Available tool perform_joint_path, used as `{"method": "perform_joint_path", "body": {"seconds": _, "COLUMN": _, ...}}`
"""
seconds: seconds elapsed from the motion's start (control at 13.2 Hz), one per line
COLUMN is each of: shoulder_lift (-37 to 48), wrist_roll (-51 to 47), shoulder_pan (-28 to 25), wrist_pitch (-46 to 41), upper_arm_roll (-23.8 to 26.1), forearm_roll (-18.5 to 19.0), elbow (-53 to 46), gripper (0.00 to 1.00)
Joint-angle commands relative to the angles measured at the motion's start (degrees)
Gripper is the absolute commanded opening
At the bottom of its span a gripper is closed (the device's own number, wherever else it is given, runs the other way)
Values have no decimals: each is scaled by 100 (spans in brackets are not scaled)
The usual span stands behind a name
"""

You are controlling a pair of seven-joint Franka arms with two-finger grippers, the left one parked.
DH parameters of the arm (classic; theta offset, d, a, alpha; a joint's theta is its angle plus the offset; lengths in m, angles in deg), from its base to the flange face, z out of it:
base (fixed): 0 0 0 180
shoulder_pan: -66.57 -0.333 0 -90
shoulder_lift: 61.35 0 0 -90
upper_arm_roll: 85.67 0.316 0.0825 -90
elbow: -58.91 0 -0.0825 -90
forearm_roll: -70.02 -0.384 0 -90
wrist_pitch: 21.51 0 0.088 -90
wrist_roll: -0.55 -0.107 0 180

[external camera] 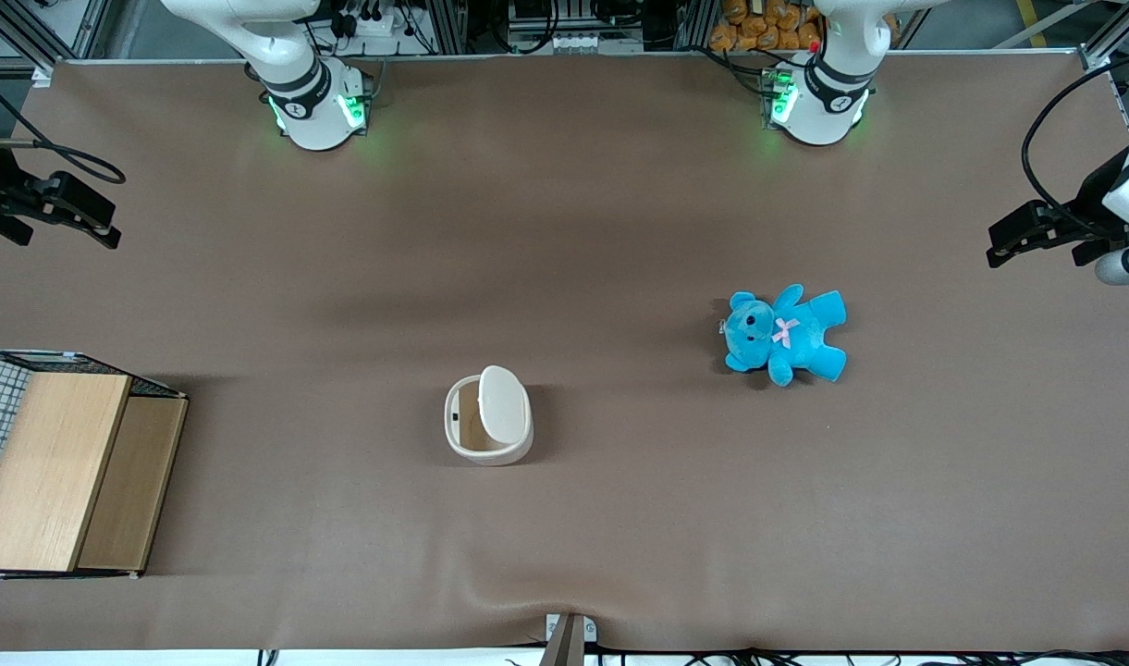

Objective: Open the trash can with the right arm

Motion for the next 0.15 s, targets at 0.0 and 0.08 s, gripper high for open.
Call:
{"method": "perform_joint_path", "body": {"seconds": 0.0, "shoulder_lift": -31, "wrist_roll": 58, "shoulder_pan": 114, "wrist_pitch": 0, "upper_arm_roll": 58, "forearm_roll": -133, "elbow": -52, "gripper": 100}}
{"method": "perform_joint_path", "body": {"seconds": 0.08, "shoulder_lift": -23, "wrist_roll": 58, "shoulder_pan": 122, "wrist_pitch": -17, "upper_arm_roll": 58, "forearm_roll": -133, "elbow": -52, "gripper": 100}}
